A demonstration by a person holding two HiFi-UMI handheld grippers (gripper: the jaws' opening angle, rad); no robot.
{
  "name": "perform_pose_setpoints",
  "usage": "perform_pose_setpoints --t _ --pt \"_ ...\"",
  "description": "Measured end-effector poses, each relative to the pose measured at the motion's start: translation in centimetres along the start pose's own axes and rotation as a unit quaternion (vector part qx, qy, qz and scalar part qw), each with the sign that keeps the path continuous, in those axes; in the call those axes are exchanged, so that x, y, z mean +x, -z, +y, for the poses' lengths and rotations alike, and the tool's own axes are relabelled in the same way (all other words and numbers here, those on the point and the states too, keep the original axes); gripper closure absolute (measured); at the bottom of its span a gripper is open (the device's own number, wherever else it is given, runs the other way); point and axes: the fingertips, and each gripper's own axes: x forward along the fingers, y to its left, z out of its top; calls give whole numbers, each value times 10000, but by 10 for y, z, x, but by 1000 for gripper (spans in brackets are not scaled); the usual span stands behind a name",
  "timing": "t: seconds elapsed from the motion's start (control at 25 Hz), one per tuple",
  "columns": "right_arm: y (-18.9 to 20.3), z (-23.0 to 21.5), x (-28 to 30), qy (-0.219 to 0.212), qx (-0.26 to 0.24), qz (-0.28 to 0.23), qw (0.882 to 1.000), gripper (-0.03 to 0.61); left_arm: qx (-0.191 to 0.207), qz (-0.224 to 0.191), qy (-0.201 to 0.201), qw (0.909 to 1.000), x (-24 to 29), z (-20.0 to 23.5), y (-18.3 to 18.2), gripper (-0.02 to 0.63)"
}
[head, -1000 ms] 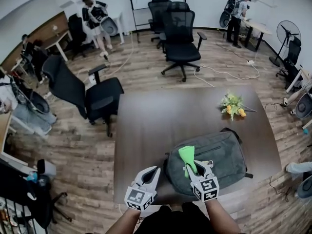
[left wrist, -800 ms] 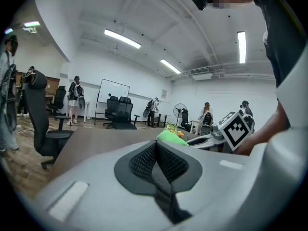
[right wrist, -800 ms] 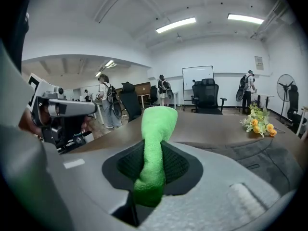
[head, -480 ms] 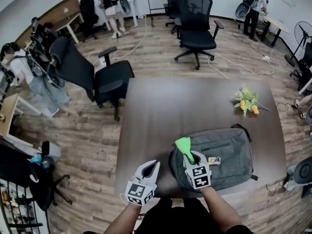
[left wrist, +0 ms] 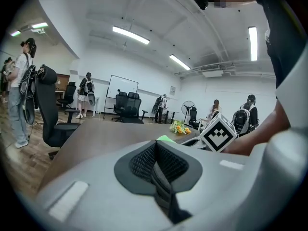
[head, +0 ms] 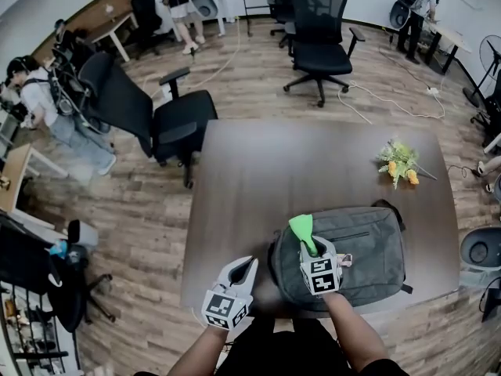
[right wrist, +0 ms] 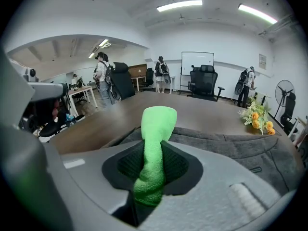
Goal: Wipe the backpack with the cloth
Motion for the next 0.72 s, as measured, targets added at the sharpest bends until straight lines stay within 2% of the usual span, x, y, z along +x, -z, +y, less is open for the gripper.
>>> perform_pose_setpoints --t 0.48,0.72 --pt "8 -56 -12 505 -2 330 9982 488 136 84 179 9997 22 -15 -4 595" --pt "13 -101 -27 1068 -159 497 9929 488 139 156 231 9995 28 -21 -2 594"
